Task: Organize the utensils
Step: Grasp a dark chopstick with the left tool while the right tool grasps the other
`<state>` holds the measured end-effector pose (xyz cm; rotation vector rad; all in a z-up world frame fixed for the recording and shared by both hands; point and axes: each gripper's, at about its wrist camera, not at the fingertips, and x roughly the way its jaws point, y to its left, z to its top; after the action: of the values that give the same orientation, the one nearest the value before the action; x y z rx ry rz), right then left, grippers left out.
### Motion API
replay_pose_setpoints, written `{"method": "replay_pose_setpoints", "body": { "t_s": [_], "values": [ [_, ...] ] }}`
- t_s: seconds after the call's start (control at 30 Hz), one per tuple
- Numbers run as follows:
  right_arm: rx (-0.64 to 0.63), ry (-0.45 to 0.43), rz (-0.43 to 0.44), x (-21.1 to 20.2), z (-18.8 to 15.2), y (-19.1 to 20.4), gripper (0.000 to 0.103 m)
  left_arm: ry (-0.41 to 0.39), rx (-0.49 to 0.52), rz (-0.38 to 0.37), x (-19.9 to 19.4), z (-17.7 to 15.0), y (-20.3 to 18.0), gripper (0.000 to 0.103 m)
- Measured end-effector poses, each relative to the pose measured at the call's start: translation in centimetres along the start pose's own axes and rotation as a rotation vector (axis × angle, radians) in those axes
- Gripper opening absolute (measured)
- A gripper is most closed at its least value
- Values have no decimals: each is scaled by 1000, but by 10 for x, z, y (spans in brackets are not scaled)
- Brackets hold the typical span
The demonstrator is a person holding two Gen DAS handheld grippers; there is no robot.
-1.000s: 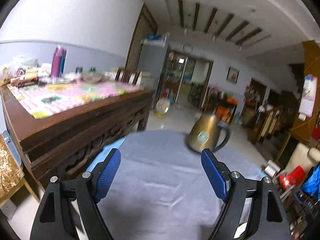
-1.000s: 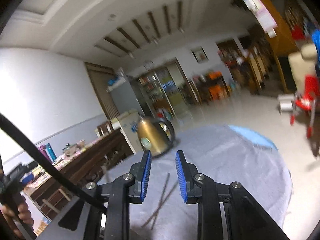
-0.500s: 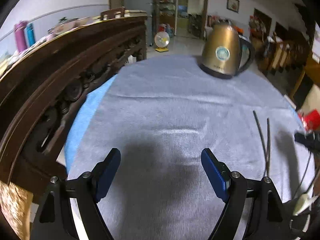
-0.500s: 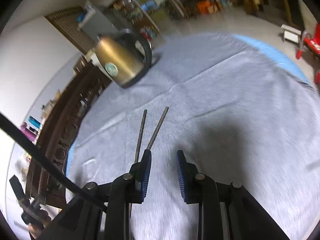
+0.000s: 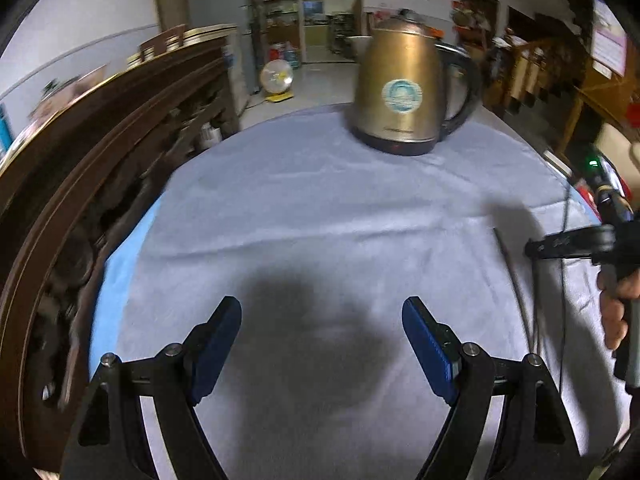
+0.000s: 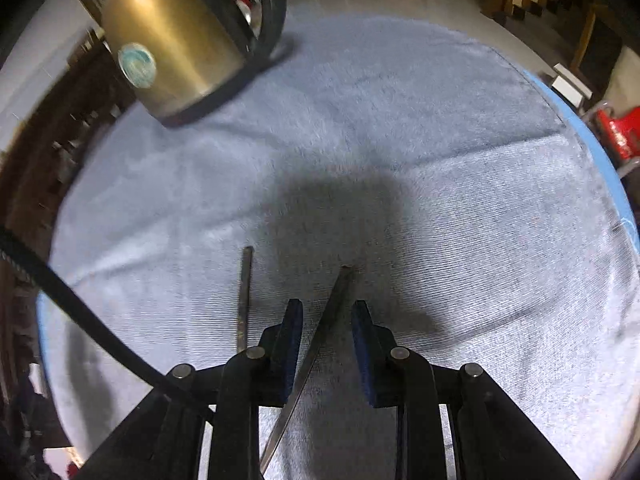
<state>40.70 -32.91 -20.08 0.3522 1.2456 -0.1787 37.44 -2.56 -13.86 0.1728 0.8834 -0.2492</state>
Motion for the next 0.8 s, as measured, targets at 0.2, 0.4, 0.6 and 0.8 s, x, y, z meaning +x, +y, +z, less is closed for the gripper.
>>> {"method": "replay_pose_setpoints", "body": {
  "t_s": [0.2,0.4,0.6,0.8],
  "values": [
    [-60,-52,-66,3,-2,5,8,44,96,-125,33,35,-56,82],
    [-28,-120,63,-8,-21,-40,8,171,138,-268,80,60,-114,62],
    [-6,-145,131,-21,-32,-74,9,271,161,-324,121,68,-158,62],
    [-2,-162,194,-31,-34,-84,9,317,231,-303,140,68,-183,31]
  ]
}}
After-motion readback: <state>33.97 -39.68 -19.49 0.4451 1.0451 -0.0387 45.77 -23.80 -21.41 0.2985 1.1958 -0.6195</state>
